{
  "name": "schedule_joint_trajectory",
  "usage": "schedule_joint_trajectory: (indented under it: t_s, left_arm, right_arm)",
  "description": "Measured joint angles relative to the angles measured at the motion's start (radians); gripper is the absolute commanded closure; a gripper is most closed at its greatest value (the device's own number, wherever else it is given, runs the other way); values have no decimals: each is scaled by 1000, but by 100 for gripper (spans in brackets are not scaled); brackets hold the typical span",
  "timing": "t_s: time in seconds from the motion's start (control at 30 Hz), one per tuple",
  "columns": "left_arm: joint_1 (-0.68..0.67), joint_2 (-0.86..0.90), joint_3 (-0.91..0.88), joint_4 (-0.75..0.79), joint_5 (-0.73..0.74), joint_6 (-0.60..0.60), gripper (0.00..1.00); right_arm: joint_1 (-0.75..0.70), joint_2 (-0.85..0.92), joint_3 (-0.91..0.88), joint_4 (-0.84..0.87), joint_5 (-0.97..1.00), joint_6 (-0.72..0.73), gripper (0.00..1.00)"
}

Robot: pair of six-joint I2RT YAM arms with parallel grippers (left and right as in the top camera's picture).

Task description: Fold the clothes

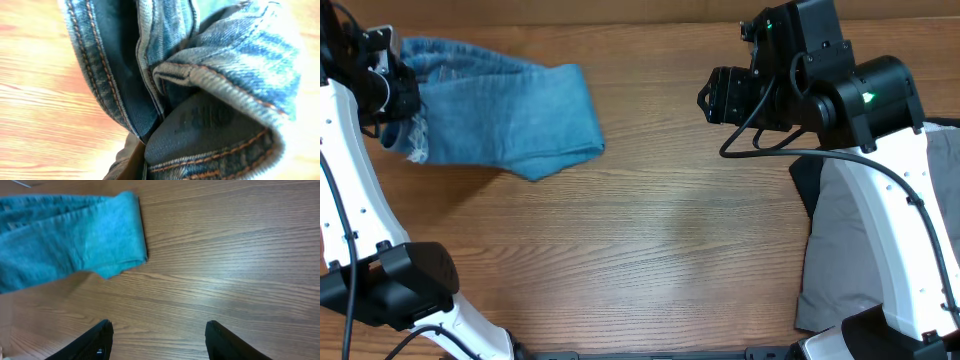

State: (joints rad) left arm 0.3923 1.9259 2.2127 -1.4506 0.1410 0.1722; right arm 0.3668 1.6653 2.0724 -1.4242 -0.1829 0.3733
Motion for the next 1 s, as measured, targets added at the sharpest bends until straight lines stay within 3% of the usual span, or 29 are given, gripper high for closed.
schedule_joint_trajectory:
  t_s: [0.5, 1.0]
  left_arm:
    - [3, 5, -15, -111, -233, -212, 96]
    - [9, 3, -15, -101, -99, -192, 96]
  right_arm:
    - [0, 0, 0, -8, 0, 0, 37]
    - [3, 1, -5, 73, -4, -7, 39]
